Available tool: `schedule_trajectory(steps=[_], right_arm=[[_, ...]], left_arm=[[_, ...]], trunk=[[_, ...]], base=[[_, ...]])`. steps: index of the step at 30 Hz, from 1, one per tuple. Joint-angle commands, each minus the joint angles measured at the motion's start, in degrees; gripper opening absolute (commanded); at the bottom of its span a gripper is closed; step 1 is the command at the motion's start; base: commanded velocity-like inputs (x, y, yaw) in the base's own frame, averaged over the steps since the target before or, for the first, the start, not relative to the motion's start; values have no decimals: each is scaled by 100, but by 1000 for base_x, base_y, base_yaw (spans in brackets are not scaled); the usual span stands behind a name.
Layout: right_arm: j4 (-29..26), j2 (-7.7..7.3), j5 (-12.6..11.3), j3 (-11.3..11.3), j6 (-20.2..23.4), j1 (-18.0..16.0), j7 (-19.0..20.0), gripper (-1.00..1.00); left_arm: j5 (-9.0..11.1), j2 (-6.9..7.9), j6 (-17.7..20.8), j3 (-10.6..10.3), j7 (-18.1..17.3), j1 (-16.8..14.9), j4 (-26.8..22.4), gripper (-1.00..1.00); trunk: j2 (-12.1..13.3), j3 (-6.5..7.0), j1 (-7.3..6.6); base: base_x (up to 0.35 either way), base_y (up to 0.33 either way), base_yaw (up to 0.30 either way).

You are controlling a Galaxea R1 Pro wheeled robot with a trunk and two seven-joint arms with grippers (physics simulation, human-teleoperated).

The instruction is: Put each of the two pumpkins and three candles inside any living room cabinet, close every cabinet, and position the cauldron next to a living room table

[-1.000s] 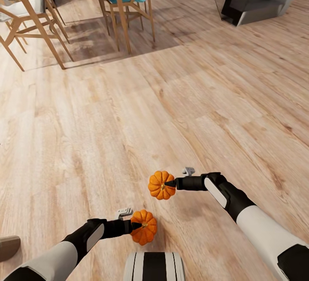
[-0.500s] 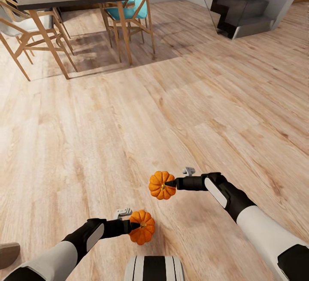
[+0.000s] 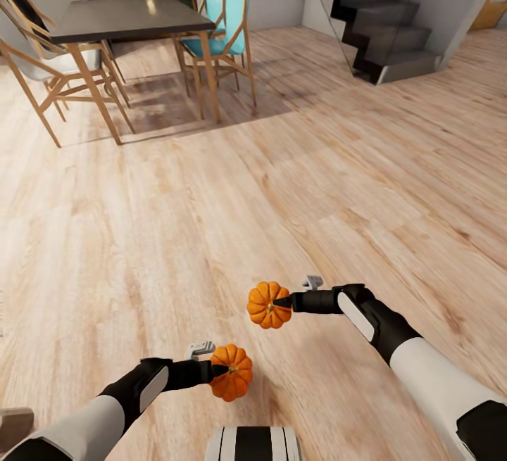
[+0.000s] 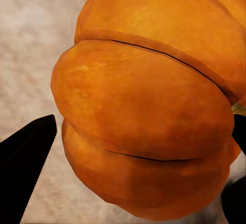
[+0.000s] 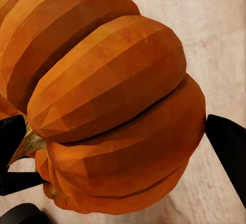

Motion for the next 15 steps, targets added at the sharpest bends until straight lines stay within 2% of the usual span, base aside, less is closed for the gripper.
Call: schedule_trajectory(steps=[1,6,9,13,15], right_arm=[[-5,-18,-25,16,19,-2,2,-100],[-3,-178,-30,13,13,-3,2,-100],[-4,-264,-30,19,9,-8,1,-100],[-5,-289,-29,18,11,-7,-1,-100],[-5,-309,-30,-5,16,-6,0,-100]], left_arm=[[39,18,40,-27,5,-2,-6,-100],[55,228,60,-21,-8,-2,-41,-100],[60,332,134,138,-19,-2,-50,-100],[51,515,628,466,-17,-2,-383,-100],[46,711,995,567,-20,-2,-877,-100]], trunk=[[0,25,-3],[7,170,-16],[11,259,-24],[16,378,-34],[19,437,-39]], base=[[0,0,159],[0,0,171],[0,0,173],[0,0,173],[0,0,173]])
